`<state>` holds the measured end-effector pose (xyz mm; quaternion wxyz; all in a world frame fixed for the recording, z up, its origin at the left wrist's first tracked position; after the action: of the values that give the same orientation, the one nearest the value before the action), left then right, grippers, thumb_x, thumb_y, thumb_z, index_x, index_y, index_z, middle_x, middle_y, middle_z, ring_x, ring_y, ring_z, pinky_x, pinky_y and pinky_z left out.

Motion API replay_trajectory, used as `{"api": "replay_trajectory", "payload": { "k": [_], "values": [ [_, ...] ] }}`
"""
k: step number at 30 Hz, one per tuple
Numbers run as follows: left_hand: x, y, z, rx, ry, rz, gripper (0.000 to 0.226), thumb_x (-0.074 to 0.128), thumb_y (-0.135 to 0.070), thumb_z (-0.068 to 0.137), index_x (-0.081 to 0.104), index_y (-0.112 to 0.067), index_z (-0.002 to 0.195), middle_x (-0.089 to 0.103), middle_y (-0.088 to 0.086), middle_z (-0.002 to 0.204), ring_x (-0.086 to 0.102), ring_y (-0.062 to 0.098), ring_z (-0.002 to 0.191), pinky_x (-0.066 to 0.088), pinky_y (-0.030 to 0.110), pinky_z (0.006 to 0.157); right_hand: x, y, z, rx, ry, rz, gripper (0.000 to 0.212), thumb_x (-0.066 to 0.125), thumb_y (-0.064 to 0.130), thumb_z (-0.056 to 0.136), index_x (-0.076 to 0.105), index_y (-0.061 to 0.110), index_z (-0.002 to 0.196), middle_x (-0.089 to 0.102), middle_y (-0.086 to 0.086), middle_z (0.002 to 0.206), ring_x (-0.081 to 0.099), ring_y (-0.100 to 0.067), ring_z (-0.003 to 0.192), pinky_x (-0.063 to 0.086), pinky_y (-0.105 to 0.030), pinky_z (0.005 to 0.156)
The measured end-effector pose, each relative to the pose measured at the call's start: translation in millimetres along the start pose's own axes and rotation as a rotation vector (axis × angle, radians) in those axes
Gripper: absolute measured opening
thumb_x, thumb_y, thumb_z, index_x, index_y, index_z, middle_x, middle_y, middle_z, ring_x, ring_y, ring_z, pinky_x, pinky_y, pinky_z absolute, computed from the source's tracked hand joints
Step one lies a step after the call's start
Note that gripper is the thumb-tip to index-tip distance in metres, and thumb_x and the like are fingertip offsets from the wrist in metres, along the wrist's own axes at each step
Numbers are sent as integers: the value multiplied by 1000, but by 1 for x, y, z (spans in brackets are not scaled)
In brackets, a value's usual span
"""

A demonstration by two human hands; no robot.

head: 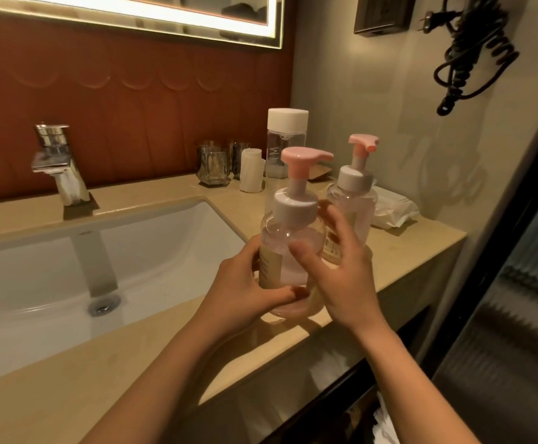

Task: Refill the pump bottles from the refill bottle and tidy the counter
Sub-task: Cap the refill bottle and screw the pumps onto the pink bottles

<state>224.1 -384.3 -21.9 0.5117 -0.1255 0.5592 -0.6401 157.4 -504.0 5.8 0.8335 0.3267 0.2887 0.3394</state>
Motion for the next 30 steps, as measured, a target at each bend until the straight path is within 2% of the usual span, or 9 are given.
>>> {"api": "replay_trajectory", "payload": {
  "k": [3, 6, 8, 12, 14, 19, 23, 27, 30],
  "values": [
    [-1, -1, 2, -9, -2, 45, 69, 72, -61, 50, 40, -51, 110, 53, -35, 101, 53, -13, 97, 43, 2, 72, -30, -14, -8, -38, -234, -29, 56, 57, 58, 76, 45, 33, 125, 51, 13, 126, 46, -6, 121, 34, -10, 95],
    [1, 1, 7, -8, -4, 65, 73, 68, -67, 46, 40, -51, 111, 52, -35, 102, 52, -12, 98, 43, 4, 72, -61, -31, 2, 43, -357, -117, 72, 67, 54, 74, 39, 25, 134, 45, 7, 135, 40, -14, 127, 34, -30, 105],
    [3, 2, 12, -8, -13, 72, 73, 69, -66, 47, 40, -49, 112, 53, -33, 103, 53, -10, 98, 42, 7, 73, -66, -44, 19, 151, -244, -192, 91, 77, 44, 72, 25, 26, 144, 33, 3, 148, 32, -16, 135, 32, -42, 110],
    [11, 2, 24, -17, -30, 86, 70, 68, -63, 48, 40, -48, 111, 52, -33, 100, 52, -12, 93, 42, 5, 68, -57, -59, 50, 203, -8, -278, 113, 81, 37, 67, 2, 34, 149, 14, 1, 158, 21, -22, 142, 28, -47, 111],
    [14, 3, 30, -8, -42, 86, 73, 68, -62, 49, 41, -45, 114, 53, -32, 100, 53, -12, 93, 43, 4, 67, -50, -66, 60, 187, 54, -343, 114, 81, 38, 69, 0, 32, 149, 15, 2, 158, 20, -21, 143, 28, -48, 111],
    [23, 8, 50, -1, -42, 103, 76, 73, -55, 57, 45, -32, 123, 54, -26, 105, 53, -8, 96, 44, 6, 70, -52, -86, 72, 189, 50, -366, 103, 82, 42, 68, 14, 31, 143, 41, 2, 144, 44, -22, 129, 45, -50, 98],
    [30, 13, 66, -21, -47, 117, 72, 79, -39, 66, 44, -26, 128, 56, -16, 111, 53, -1, 96, 43, 11, 75, -52, -92, 79, 202, 44, -392, 100, 79, 42, 71, 11, 30, 143, 43, -1, 142, 49, -24, 123, 49, -43, 88],
    [34, 17, 73, -70, -50, 183, 75, 79, -47, 64, 44, -26, 128, 56, -11, 115, 54, 10, 103, 49, 28, 87, -51, -96, 83, 207, 64, -417, 96, 76, 40, 76, 7, 31, 142, 40, -3, 143, 50, -26, 121, 50, -42, 84],
    [36, 17, 74, -155, -28, 260, 87, 69, -69, 50, 42, -29, 124, 57, -9, 117, 55, 15, 105, 49, 42, 92, -50, -95, 83, 229, 84, -432, 96, 72, 41, 79, 0, 33, 143, 38, -6, 145, 52, -28, 119, 51, -46, 85]
  ]
}}
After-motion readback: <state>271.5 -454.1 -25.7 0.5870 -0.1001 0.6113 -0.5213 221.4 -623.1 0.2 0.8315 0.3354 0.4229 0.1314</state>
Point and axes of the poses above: each hand's wrist, its own z-axis towards the middle knuckle, its own x-axis out of the palm, y = z × x, the point moved 6 cm from there along z, towards the middle knuckle
